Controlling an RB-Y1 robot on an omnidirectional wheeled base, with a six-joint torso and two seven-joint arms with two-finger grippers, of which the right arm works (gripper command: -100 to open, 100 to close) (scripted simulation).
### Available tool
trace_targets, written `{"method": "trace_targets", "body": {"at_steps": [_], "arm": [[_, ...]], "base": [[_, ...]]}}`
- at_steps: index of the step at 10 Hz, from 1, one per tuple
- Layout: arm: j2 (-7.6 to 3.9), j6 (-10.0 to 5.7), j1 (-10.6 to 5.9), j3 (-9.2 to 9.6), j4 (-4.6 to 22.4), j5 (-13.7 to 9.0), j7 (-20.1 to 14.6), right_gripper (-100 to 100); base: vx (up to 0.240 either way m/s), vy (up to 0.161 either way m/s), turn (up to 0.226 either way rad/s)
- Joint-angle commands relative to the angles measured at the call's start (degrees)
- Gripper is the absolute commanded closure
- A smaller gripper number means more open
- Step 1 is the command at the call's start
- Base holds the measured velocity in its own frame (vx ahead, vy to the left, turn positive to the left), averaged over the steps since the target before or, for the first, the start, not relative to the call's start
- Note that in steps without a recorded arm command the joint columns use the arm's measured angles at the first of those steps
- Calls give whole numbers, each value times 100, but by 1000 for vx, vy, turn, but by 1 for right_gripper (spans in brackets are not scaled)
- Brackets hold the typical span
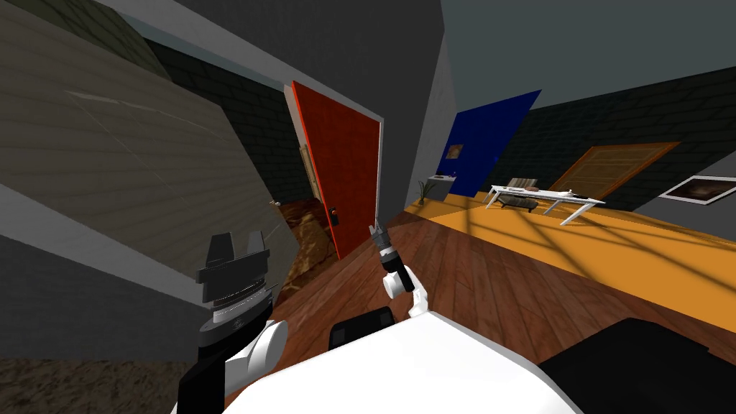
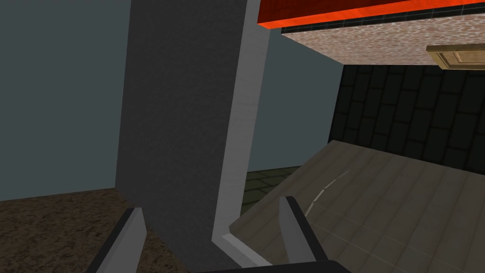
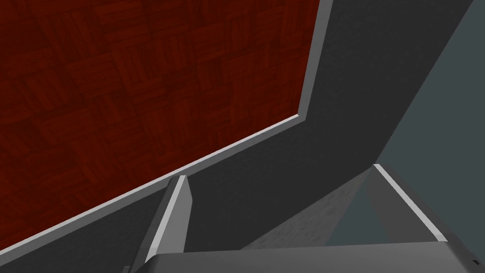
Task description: Push the door open
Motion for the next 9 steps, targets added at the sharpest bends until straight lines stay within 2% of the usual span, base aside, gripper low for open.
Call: {"method": "trace_targets", "body": {"at_steps": [1, 9], "arm": [[-1, -14, -163, 105, 286, 0, -22, -100], [-71, 59, -797, 652, 1384, -20, -158, -100]], "base": [[96, 25, -64], [96, 35, -64]]}}
